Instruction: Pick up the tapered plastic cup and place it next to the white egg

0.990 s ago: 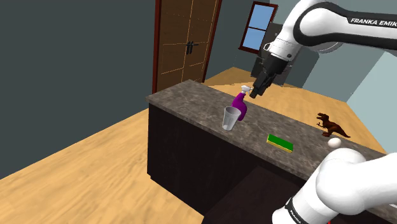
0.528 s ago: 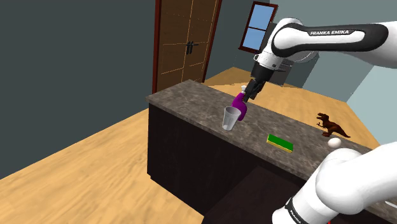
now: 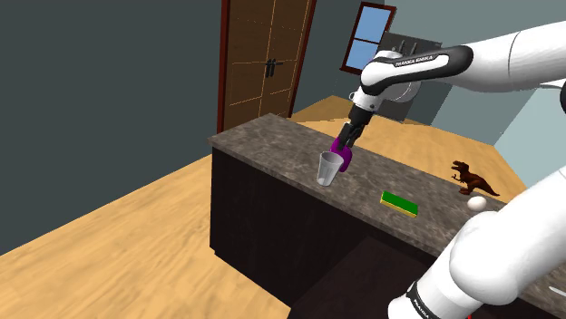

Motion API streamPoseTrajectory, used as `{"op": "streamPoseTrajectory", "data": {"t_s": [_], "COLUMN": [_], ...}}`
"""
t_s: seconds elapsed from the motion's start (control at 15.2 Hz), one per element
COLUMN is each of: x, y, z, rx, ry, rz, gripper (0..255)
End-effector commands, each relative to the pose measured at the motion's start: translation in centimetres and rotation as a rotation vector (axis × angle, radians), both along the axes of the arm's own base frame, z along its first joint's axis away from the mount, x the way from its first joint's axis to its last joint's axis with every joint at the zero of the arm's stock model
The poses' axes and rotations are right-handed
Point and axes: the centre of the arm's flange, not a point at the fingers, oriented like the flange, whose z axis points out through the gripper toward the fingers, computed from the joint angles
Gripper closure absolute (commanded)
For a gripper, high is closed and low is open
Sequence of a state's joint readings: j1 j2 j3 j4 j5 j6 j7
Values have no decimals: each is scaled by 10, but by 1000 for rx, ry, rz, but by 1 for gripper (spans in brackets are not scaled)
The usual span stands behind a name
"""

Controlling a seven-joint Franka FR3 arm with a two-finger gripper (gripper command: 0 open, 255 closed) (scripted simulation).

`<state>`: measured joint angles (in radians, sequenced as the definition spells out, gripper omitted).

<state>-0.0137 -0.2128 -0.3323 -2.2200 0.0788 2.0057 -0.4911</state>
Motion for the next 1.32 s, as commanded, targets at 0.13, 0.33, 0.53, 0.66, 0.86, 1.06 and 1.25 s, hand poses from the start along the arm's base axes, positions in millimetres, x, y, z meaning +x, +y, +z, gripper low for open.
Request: {"op": "streamPoseTrajectory", "data": {"t_s": [0.13, 0.33, 0.53, 0.66, 0.86, 1.06, 1.25], "x": [26, 47, 49, 49, 49, 49, 49], "y": [-33, -56, -57, -55, -53, -53, -53], "z": [-33, -58, -71, -81, -100, -100, -100], "rx": [-1, -1, -1, -1, -1, -1, -1], "ry": [19, 32, 33, 33, 33, 33, 33], "rz": [-1, -2, -2, -2, -2, -2, -2], "gripper": [0, 0, 0, 0, 0, 0, 0]}}
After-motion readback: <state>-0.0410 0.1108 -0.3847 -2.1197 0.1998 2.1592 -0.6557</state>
